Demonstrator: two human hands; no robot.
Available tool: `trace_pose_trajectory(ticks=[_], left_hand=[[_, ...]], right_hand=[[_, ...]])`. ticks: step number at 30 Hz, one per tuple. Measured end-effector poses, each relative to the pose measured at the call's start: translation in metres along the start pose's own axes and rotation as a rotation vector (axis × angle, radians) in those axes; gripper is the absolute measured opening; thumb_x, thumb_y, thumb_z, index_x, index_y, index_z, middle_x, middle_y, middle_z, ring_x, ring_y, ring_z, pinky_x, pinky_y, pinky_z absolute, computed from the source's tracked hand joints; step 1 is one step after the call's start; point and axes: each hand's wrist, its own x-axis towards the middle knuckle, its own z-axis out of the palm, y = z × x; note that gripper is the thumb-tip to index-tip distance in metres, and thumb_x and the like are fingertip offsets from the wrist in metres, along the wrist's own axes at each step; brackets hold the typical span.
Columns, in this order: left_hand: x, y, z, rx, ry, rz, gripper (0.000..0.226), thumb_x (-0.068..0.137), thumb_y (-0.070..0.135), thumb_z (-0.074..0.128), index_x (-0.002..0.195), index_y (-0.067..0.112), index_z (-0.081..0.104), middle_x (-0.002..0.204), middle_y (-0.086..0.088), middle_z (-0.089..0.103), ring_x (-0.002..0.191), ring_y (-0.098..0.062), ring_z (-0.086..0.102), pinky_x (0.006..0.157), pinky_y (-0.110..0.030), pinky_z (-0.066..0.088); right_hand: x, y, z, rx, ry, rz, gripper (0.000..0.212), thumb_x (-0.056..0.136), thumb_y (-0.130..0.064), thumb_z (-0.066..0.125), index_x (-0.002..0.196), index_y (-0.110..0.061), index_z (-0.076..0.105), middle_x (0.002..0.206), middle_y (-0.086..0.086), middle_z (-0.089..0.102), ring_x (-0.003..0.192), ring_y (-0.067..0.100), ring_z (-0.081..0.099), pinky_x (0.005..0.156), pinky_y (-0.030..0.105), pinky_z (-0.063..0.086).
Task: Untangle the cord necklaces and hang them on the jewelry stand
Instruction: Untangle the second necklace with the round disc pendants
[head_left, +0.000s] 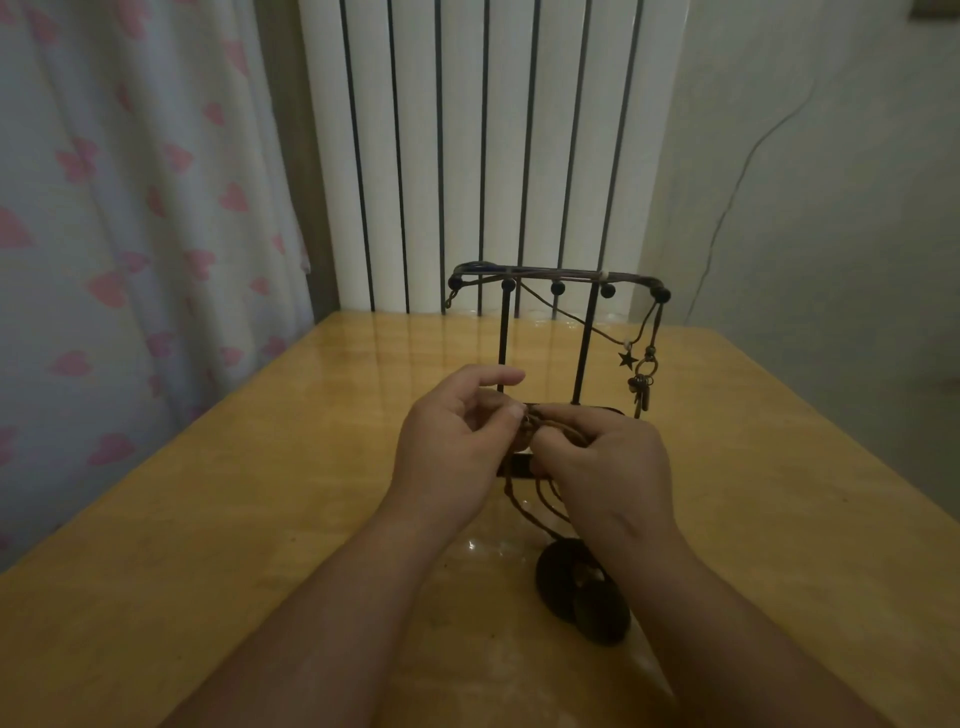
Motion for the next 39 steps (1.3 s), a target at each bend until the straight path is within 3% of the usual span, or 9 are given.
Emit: trace_pose_trajectory(ticks=[5,10,15,19,24,29,35,36,39], left_hand=[[-0.001,0.000,-0.003,-0.087,-0.004,-0.063,0.039,0.092,0.011,0.066,0.124,0.033,0.061,0.107,0.008,0.066,0.094,-0.010,0.070,0.083,-0.031,0.058],[-0.001,0.001,-0.005,-0.150,-0.027,-0.090,0.029,0.085,0.011,0.073,0.110,0.025,0.065,0.088,0.007,0.070,0.090,-0.015,0.072,0.083,-0.035,0.058],[-0.001,-0.001,-0.004,-0.095,-0.045,-0.080,0.017,0.089,0.006,0.068,0.095,0.022,0.072,0.091,0.003,0.075,0.088,-0.013,0.073,0.080,-0.032,0.060],[0.002,-0.002,-0.007,-0.125,-0.009,-0.138,0.021,0.093,0.004,0.061,0.097,0.021,0.072,0.090,0.001,0.074,0.086,-0.015,0.073,0.079,-0.032,0.060],[0.003,-0.002,-0.006,-0.142,-0.073,-0.187,0.026,0.097,0.008,0.056,0.103,0.028,0.070,0.097,-0.004,0.070,0.093,-0.021,0.070,0.084,-0.039,0.060],[0.002,-0.001,-0.005,-0.176,-0.154,-0.200,0.029,0.099,0.008,0.052,0.111,0.032,0.064,0.094,-0.007,0.067,0.091,-0.026,0.068,0.085,-0.041,0.058],[0.002,-0.002,-0.008,-0.133,-0.082,-0.130,0.043,0.093,-0.007,0.053,0.110,0.032,0.063,0.090,0.003,0.067,0.086,-0.014,0.069,0.074,-0.027,0.055],[0.003,-0.001,-0.008,-0.123,-0.071,-0.119,0.044,0.092,-0.008,0.053,0.110,0.032,0.063,0.089,0.005,0.068,0.084,-0.012,0.068,0.073,-0.026,0.054],[0.002,0.001,-0.009,-0.104,-0.075,-0.102,0.045,0.091,-0.008,0.055,0.112,0.032,0.063,0.088,0.005,0.069,0.086,-0.013,0.069,0.074,-0.029,0.057]], right_hand=[[0.001,-0.001,-0.001,0.117,-0.001,0.059,0.023,0.090,-0.012,0.060,0.105,-0.025,0.071,0.084,-0.011,0.072,0.070,-0.001,0.068,0.059,0.011,0.052],[0.000,-0.003,-0.002,0.169,-0.003,0.096,0.014,0.093,-0.016,0.063,0.100,-0.026,0.066,0.088,-0.008,0.072,0.071,0.001,0.069,0.058,0.013,0.053],[0.004,-0.004,-0.007,0.105,-0.050,0.130,0.009,0.090,-0.022,0.064,0.085,-0.028,0.069,0.077,-0.008,0.070,0.069,0.001,0.066,0.056,0.016,0.051],[0.010,-0.003,-0.019,0.189,-0.089,0.245,0.016,0.090,-0.018,0.060,0.077,-0.015,0.069,0.067,-0.003,0.058,0.063,0.014,0.052,0.057,0.028,0.039],[0.025,-0.004,-0.021,0.304,-0.162,0.450,0.015,0.092,-0.009,0.052,0.079,-0.011,0.059,0.047,-0.008,0.054,0.040,0.006,0.042,0.041,0.022,0.034],[0.012,-0.013,-0.023,0.422,-0.214,0.344,0.024,0.098,-0.018,0.048,0.082,-0.006,0.060,0.060,0.005,0.054,0.052,0.020,0.044,0.050,0.032,0.036],[0.026,-0.030,-0.018,0.236,-0.424,0.689,0.022,0.093,-0.014,0.055,0.074,-0.006,0.062,0.053,0.005,0.059,0.056,0.022,0.050,0.065,0.035,0.044],[0.024,-0.025,-0.017,0.196,-0.422,0.667,0.018,0.093,-0.015,0.057,0.078,-0.007,0.065,0.054,0.005,0.063,0.055,0.021,0.055,0.063,0.034,0.047],[0.016,-0.009,-0.017,0.110,-0.296,0.337,0.010,0.090,-0.015,0.061,0.096,-0.020,0.067,0.075,0.001,0.073,0.069,0.013,0.066,0.063,0.029,0.050]])
